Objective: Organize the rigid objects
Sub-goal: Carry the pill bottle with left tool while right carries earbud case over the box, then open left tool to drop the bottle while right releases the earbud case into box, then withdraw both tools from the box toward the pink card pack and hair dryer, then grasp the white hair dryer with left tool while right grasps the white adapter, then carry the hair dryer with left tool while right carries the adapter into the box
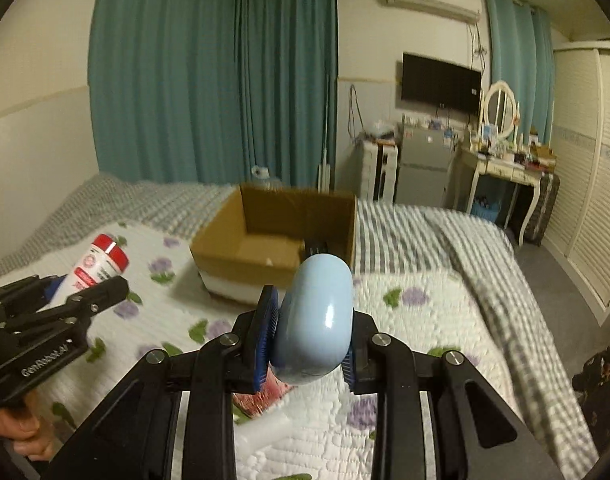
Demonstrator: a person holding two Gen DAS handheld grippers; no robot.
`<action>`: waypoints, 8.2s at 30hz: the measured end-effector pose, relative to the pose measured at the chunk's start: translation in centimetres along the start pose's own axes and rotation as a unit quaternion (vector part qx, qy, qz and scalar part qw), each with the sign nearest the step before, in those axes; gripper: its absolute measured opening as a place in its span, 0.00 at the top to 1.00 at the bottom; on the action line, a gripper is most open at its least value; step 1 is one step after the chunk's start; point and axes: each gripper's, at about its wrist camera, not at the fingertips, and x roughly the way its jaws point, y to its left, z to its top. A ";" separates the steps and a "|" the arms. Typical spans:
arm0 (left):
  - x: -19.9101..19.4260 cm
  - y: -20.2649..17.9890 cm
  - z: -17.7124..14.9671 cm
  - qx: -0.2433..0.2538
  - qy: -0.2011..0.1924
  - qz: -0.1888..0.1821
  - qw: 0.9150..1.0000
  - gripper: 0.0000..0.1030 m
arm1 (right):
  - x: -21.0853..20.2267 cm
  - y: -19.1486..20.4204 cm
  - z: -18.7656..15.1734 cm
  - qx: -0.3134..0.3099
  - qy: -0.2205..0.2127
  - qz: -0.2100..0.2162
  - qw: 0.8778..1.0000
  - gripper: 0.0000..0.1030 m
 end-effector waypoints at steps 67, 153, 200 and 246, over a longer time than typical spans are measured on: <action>28.3 -0.6 7.0 0.051 0.088 0.006 0.995 0.64 | 29.1 -2.4 3.6 -0.047 0.109 0.017 0.993 0.73; 7.1 -5.8 -7.9 0.056 0.154 -0.089 0.982 0.37 | 1.0 -4.9 1.6 -0.018 0.021 -0.055 0.998 0.00; 9.4 5.7 -7.7 -0.011 0.122 0.045 0.991 0.50 | 18.6 2.0 -6.1 -0.045 0.200 0.024 0.979 0.41; -1.2 -0.6 13.1 0.031 -0.143 -0.032 0.989 0.50 | -3.0 1.5 13.0 -0.001 -0.125 0.021 0.992 0.41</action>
